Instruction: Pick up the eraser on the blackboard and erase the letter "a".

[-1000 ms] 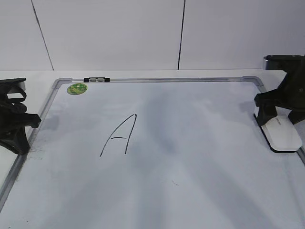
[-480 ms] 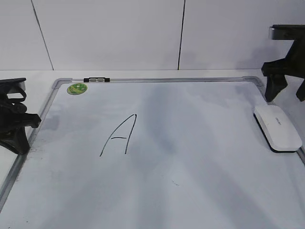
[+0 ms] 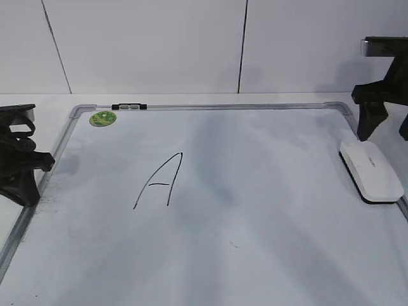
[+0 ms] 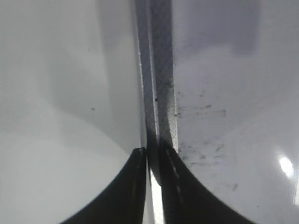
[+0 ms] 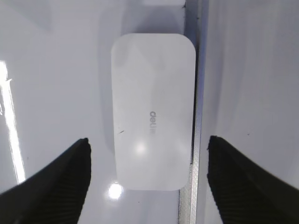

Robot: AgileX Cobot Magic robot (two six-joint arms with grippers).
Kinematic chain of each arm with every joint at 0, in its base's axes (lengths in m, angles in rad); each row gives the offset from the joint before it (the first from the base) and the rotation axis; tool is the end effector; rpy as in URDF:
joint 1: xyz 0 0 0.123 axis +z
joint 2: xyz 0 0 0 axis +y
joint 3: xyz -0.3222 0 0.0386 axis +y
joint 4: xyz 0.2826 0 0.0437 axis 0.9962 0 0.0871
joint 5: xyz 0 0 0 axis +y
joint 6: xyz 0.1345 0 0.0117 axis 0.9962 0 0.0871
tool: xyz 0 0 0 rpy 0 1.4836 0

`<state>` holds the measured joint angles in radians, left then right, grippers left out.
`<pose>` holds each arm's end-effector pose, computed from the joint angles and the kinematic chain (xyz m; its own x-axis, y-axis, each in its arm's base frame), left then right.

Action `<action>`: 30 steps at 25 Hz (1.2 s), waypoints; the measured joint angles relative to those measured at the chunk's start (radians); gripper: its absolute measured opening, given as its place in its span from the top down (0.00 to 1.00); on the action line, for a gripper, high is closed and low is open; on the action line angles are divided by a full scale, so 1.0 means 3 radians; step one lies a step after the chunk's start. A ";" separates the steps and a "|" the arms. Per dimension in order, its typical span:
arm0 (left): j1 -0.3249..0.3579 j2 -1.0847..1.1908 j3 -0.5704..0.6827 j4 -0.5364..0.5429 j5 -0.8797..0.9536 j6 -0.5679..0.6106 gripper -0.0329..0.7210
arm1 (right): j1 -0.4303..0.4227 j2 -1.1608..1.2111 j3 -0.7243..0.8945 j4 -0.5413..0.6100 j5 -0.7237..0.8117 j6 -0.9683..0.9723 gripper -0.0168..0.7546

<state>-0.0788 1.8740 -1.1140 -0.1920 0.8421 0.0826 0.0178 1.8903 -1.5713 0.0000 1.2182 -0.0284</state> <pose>0.3739 -0.0488 0.1226 -0.9977 0.0330 -0.0584 0.0412 0.9886 -0.1449 0.4360 0.0078 0.2356 -0.9917 -0.0461 -0.1205 -0.0460 0.9989 -0.0034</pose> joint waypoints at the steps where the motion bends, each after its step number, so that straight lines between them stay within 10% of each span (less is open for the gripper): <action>1: 0.0000 0.0000 0.0000 0.0021 0.0000 0.0006 0.83 | 0.0000 0.0000 0.0000 0.0026 0.0000 0.0000 0.22; 10: 0.0000 -0.0084 -0.0298 0.0107 0.0227 0.0012 0.57 | 0.0000 0.0000 0.0000 0.0056 0.0000 0.0000 0.22; 30: 0.0000 -0.0700 -0.0882 0.0111 0.1247 0.0025 0.55 | 0.0000 -0.0419 0.0365 0.0140 0.0003 0.0000 0.22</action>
<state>-0.0788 1.6641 -1.3786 -0.1587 1.2163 0.0900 0.0178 1.7645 -1.4618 0.0420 1.2192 -0.0284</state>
